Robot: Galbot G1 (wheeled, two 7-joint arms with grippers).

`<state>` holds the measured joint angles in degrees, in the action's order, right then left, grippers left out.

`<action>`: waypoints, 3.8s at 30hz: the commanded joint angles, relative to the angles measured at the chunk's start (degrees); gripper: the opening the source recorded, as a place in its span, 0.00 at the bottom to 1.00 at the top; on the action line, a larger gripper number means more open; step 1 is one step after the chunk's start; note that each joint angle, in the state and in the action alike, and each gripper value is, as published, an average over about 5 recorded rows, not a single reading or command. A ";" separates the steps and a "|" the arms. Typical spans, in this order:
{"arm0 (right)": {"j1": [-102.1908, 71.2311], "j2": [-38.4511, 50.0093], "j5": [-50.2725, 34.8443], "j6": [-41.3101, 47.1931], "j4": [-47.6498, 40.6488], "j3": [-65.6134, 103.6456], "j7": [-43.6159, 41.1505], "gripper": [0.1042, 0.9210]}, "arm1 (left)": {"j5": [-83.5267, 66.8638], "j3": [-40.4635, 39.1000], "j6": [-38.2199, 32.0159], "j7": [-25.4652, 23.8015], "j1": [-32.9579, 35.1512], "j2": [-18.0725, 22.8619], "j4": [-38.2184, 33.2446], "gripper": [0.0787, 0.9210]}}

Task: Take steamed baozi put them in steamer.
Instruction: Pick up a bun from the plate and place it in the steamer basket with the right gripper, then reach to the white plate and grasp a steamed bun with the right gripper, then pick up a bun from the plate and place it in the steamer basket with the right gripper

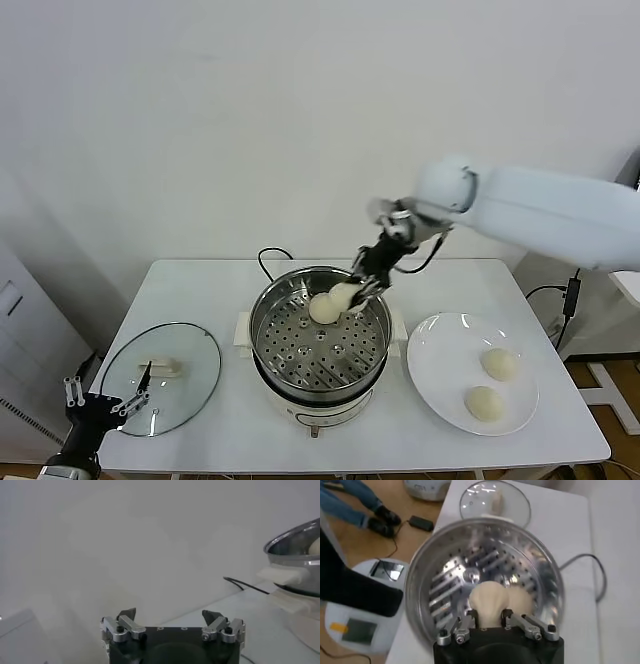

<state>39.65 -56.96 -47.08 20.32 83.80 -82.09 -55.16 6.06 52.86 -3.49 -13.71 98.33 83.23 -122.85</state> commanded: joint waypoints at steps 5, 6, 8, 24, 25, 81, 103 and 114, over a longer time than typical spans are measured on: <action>-9.25 -11.45 -0.90 7.39 -2.32 2.06 11.18 0.24 | 0.02 -0.15 -0.17 0.00 0.05 0.58 0.01 0.88; -9.57 -11.89 -0.60 7.49 -2.75 2.10 11.59 0.25 | 0.02 -0.16 -0.18 0.00 -0.02 0.65 0.06 0.88; -10.17 -12.65 0.17 7.76 -3.59 2.14 12.21 0.25 | 0.03 -0.22 -0.16 0.00 -0.19 0.79 0.12 0.88; -11.03 -12.24 3.07 7.79 -5.43 4.48 13.20 0.55 | 0.85 -1.30 0.08 -0.03 -1.72 1.11 0.81 0.88; -10.30 -11.58 3.16 7.80 -5.07 4.53 12.69 0.58 | 0.89 -1.40 0.10 -0.03 -1.80 1.13 0.83 0.88; -42.66 29.13 54.06 -19.69 -3.53 28.52 -17.14 0.88 | 3.82 -1.99 -0.04 0.39 -1.31 1.87 1.12 0.88; -33.24 27.47 49.41 -20.40 -3.41 24.42 -14.51 0.42 | 3.49 -1.75 -0.40 0.37 -1.45 1.52 1.32 0.88; 8.45 13.05 25.01 -25.89 -13.59 3.95 -16.35 0.23 | 3.07 -1.76 -0.59 0.33 -1.68 1.62 1.16 0.88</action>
<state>19.55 -33.76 -5.27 -1.98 76.39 -64.86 -70.90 9.12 51.16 -4.01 -13.33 96.68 84.89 -121.72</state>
